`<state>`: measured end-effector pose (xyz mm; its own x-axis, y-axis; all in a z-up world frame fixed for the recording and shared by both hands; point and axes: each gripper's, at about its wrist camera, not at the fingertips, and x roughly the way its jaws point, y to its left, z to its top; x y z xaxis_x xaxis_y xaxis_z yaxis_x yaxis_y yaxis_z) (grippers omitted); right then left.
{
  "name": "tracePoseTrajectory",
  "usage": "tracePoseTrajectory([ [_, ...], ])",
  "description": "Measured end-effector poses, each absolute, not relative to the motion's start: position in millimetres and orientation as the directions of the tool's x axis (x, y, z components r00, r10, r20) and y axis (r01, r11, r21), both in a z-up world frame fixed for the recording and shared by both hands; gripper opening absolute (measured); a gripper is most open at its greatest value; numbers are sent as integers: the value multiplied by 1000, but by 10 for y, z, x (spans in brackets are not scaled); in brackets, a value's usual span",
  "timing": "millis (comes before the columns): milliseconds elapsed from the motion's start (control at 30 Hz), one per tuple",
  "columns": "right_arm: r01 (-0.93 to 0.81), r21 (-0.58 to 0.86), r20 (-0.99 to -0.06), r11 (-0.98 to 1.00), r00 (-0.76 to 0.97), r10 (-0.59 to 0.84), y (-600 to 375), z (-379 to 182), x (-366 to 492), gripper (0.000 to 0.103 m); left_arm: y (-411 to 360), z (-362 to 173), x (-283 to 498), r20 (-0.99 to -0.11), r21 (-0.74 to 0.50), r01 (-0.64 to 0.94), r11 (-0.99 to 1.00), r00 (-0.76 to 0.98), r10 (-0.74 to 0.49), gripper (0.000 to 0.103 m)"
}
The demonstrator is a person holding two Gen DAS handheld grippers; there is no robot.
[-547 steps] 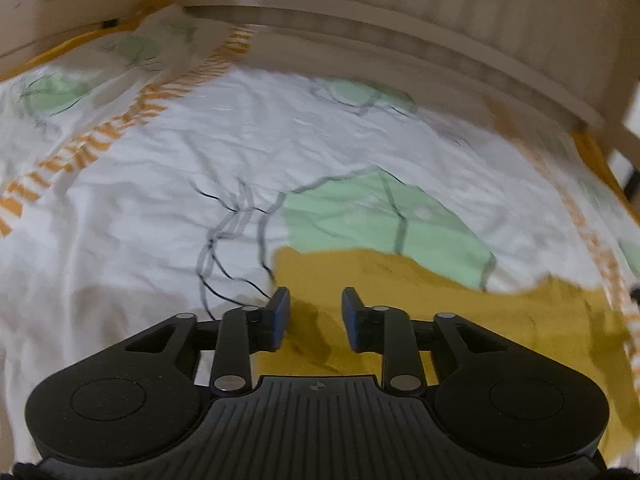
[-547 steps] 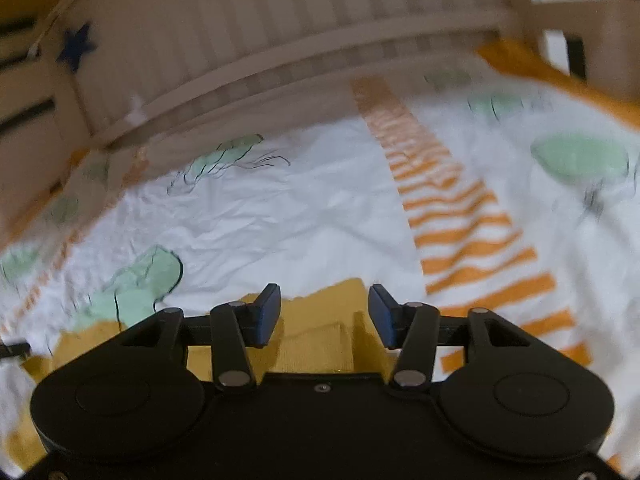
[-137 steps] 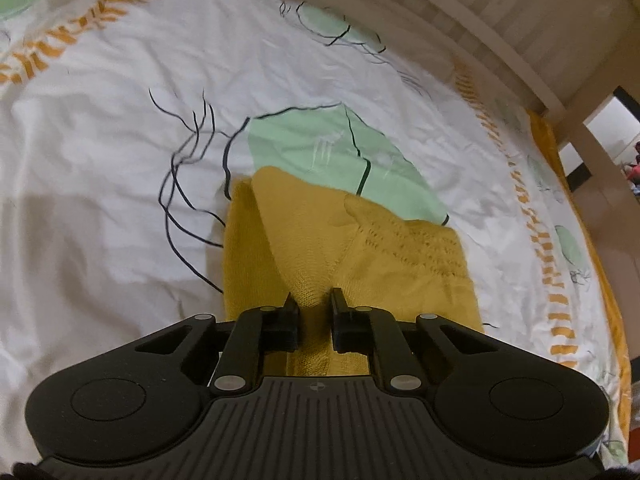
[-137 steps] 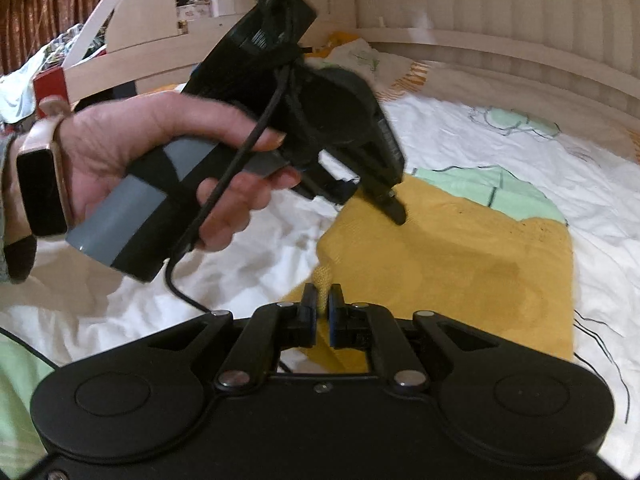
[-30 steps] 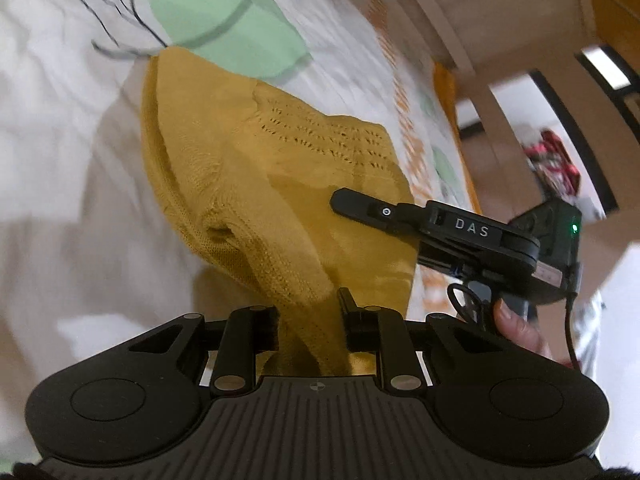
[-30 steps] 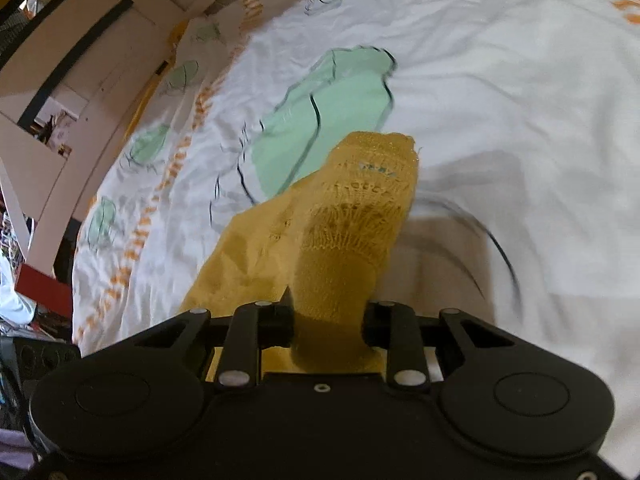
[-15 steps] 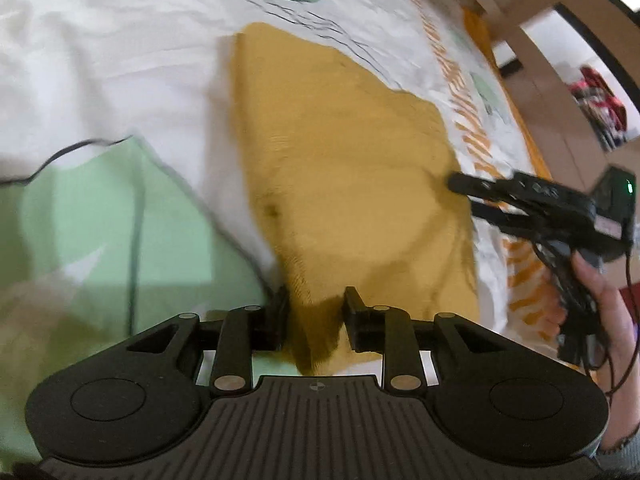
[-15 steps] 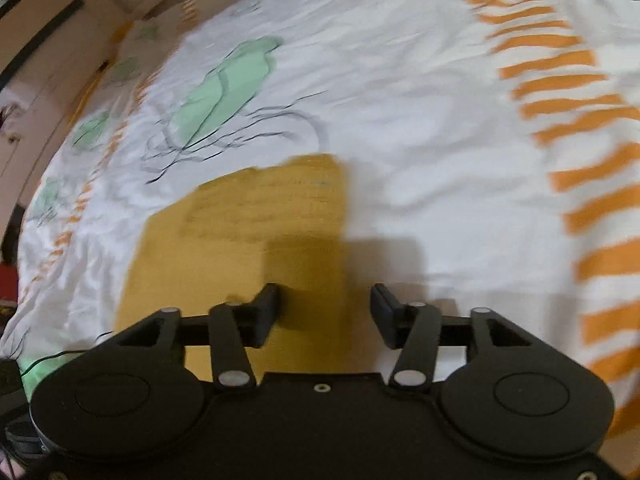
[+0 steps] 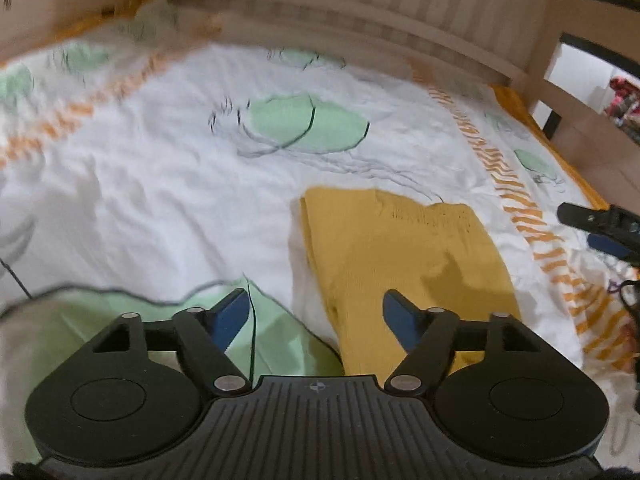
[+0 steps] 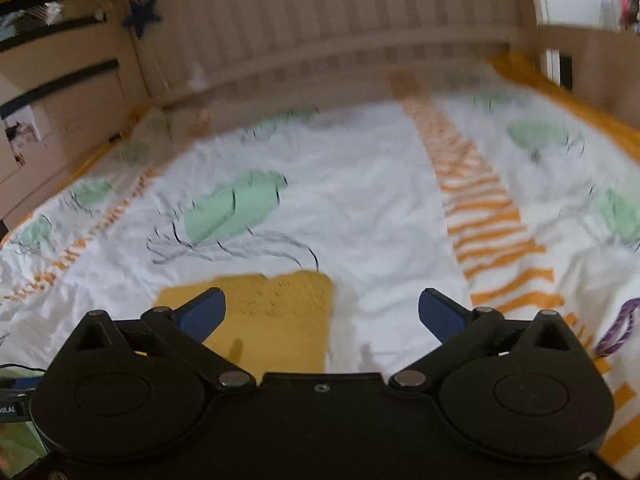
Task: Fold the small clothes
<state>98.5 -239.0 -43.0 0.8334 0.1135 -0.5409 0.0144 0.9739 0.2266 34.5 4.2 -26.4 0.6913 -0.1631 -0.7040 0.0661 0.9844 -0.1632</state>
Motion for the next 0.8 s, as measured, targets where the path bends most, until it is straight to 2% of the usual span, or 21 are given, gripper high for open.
tracePoseTrajectory([
  [100,44,240,-551,970,828,99,-2352,-397,899,103,1,-205,310,-705,-120,94,988,693,-151,80],
  [333,84,224,-619,971,782,75,-2304,-438,674,103,-117,-100,201,-704,-24,91,996,706,-81,80],
  [533,68,165,-710,984,701,71,-2126,-526,488,102,-145,-137,246,-731,-62,102,993,672,-115,81],
  [667,26,127,-724,992,686,74,-1998,-537,370,102,-152,-177,233,-752,-95,110,989,643,-144,81],
  [800,0,82,-711,997,701,59,-1925,-481,287,102,-224,-183,220,-783,2,89,996,620,-54,80],
])
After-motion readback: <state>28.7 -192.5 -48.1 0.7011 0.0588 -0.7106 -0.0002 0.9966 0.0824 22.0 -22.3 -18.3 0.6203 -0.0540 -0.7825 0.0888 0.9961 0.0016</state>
